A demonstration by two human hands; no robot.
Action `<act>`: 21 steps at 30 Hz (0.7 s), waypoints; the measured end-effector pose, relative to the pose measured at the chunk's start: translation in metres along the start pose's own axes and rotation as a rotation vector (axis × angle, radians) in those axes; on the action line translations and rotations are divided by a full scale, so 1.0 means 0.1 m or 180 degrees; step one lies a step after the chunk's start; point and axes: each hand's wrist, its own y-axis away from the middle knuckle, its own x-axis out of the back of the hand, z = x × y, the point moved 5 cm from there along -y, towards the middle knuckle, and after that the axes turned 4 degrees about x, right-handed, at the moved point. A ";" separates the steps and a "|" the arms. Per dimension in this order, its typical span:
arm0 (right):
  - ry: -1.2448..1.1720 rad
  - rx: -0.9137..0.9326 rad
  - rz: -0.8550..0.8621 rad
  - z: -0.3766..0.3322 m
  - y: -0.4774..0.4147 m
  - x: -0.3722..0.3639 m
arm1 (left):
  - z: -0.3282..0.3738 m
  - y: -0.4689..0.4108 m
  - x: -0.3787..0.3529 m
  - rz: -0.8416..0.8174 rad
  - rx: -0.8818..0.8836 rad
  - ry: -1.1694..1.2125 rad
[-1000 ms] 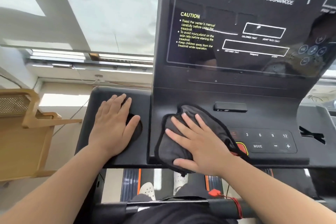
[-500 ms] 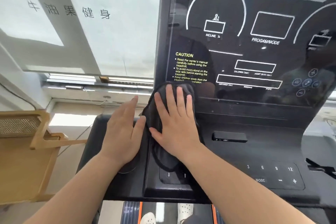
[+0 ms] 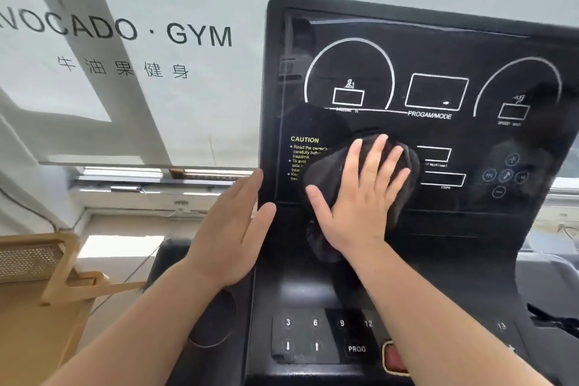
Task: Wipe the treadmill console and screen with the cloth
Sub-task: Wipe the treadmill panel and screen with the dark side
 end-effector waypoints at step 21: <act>0.0743 0.2913 -0.0003 0.18 -0.01 0.05 | -0.07 0.00 0.02 -0.0278 0.0106 0.1354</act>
